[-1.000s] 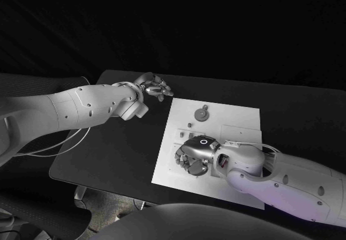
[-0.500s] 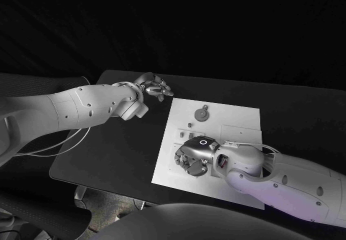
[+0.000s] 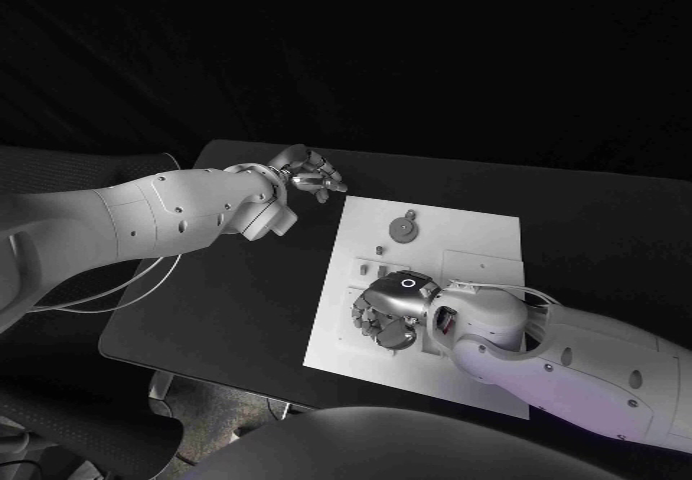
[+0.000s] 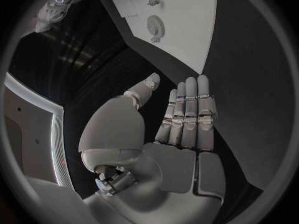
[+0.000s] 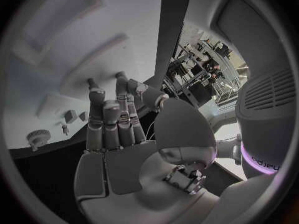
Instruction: Assemble the parts on the task board
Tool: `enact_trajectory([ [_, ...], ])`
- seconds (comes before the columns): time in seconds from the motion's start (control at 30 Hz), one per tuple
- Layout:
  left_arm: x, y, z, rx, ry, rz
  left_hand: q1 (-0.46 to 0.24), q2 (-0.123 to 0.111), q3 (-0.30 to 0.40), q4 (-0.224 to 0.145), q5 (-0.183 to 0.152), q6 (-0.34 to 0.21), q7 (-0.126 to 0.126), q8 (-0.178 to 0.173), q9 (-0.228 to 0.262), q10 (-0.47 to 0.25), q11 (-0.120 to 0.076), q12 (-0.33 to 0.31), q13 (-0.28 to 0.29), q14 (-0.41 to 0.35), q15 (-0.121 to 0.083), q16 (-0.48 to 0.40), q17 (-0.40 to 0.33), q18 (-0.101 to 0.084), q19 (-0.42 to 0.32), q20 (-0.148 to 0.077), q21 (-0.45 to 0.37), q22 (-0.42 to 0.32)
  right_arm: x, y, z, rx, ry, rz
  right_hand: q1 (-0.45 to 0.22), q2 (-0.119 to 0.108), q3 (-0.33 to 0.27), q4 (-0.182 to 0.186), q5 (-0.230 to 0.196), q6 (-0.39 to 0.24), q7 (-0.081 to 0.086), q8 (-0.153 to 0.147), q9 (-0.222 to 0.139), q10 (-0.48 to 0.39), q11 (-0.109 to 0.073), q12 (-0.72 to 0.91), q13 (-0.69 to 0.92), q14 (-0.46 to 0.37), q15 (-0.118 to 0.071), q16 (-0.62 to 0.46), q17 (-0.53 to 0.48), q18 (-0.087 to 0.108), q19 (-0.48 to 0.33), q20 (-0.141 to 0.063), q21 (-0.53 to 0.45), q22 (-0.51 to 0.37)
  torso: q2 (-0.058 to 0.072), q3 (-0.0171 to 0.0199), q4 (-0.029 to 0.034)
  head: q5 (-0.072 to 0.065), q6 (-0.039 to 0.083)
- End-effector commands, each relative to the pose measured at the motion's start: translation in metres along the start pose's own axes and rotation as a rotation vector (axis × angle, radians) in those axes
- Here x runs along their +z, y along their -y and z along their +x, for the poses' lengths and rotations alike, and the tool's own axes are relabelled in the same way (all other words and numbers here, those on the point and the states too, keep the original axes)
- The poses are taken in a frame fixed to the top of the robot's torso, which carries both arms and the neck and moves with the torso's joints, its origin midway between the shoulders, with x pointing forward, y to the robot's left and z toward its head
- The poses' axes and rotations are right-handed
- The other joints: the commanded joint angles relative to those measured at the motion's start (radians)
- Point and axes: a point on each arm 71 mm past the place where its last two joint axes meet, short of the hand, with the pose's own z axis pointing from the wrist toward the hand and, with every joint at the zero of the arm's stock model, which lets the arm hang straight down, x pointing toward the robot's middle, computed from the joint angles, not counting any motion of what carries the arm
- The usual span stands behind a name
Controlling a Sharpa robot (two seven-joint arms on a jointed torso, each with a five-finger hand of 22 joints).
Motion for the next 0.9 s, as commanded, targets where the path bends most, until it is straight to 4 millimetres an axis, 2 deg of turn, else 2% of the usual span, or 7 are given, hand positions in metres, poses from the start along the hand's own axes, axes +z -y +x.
enact_trajectory([
  [0.03,0.0002,0.0015,0.0013,0.000,-0.010,0.008,0.006,0.006,-0.003,0.004,0.002,-0.005,0.001,0.006,-0.002,0.001,0.006,-0.005,-0.001,0.006,0.000,-0.006,0.002,0.011,0.009,0.000,-0.006,0.002,-0.0002,0.0025,0.0055,-0.004,-0.036,0.004,-0.002,0.009,0.005,0.000,0.005,0.021,0.017,0.003,0.015,0.008,0.001,-0.004,-0.001,-0.001,-0.008,-0.004,0.000,0.026,0.000,-0.008,-0.001,0.010,0.000,0.0002,0.0005,0.001,0.000],
  [0.33,0.0003,0.0014,0.0013,0.000,-0.011,0.007,0.006,0.006,-0.003,0.004,0.001,-0.006,0.001,0.007,-0.002,0.001,0.006,-0.005,-0.001,0.006,0.000,-0.007,0.002,0.011,0.009,0.000,-0.006,0.002,-0.0008,0.0051,0.0064,0.004,-0.037,0.012,-0.006,0.000,0.002,0.000,0.007,0.012,0.021,-0.004,0.014,-0.001,0.004,-0.012,-0.002,-0.004,-0.005,-0.005,0.001,0.026,-0.002,-0.007,-0.003,0.009,0.000,-0.0002,-0.0003,0.001,0.000],
  [0.5,0.0004,0.0012,0.0012,0.000,-0.011,0.005,0.006,0.006,-0.004,0.004,0.001,-0.006,0.001,0.007,-0.002,0.001,0.006,-0.006,-0.001,0.006,0.000,-0.007,0.003,0.011,0.009,0.000,-0.006,0.002,-0.0016,0.0055,0.0065,0.012,-0.036,0.010,-0.011,-0.048,-0.018,0.002,0.000,-0.024,0.035,-0.026,0.008,-0.009,0.009,-0.022,-0.001,-0.006,0.000,-0.003,0.004,0.026,-0.001,-0.006,-0.002,0.010,0.000,0.0000,0.0000,-0.001,0.000],
  [0.6,0.0004,0.0010,0.0010,0.001,-0.010,0.004,0.005,0.006,-0.004,0.004,0.001,-0.006,0.001,0.007,-0.002,0.001,0.006,-0.006,-0.001,0.006,0.000,-0.008,0.003,0.011,0.009,0.000,-0.006,0.002,-0.0023,0.0065,0.0059,0.020,-0.024,0.013,-0.034,-0.069,-0.068,0.001,0.010,-0.057,0.043,-0.044,0.000,-0.010,0.012,-0.026,0.002,-0.007,0.002,-0.002,0.006,0.026,-0.001,-0.006,-0.001,0.011,0.000,0.0000,-0.0001,-0.001,0.000],
  [0.73,0.0004,0.0010,0.0010,0.001,-0.010,0.003,0.005,0.006,-0.004,0.004,0.001,-0.006,0.001,0.007,-0.002,0.001,0.007,-0.006,-0.001,0.006,0.000,-0.008,0.003,0.011,0.009,0.000,-0.006,0.002,-0.0029,0.0074,0.0045,0.023,-0.002,0.016,-0.051,-0.090,-0.124,0.003,0.003,-0.131,0.038,-0.082,-0.018,-0.035,0.019,-0.044,0.000,-0.012,0.009,-0.002,0.008,0.026,-0.003,-0.007,-0.005,0.008,0.000,0.0001,-0.0003,-0.001,0.000],
  [0.9,0.0004,0.0007,0.0005,0.001,-0.008,0.003,0.005,0.005,-0.004,0.004,0.001,-0.006,0.001,0.007,-0.002,0.001,0.007,-0.006,-0.001,0.006,0.000,-0.008,0.004,0.011,0.009,0.000,-0.007,0.002,-0.0039,0.0077,0.0034,0.025,0.014,0.018,-0.049,-0.103,-0.151,0.005,0.002,-0.171,0.031,-0.098,-0.030,-0.044,0.024,-0.053,0.000,-0.015,0.013,-0.002,0.009,0.026,-0.004,-0.007,-0.009,0.006,0.000,0.0006,0.0000,-0.002,0.000],
])
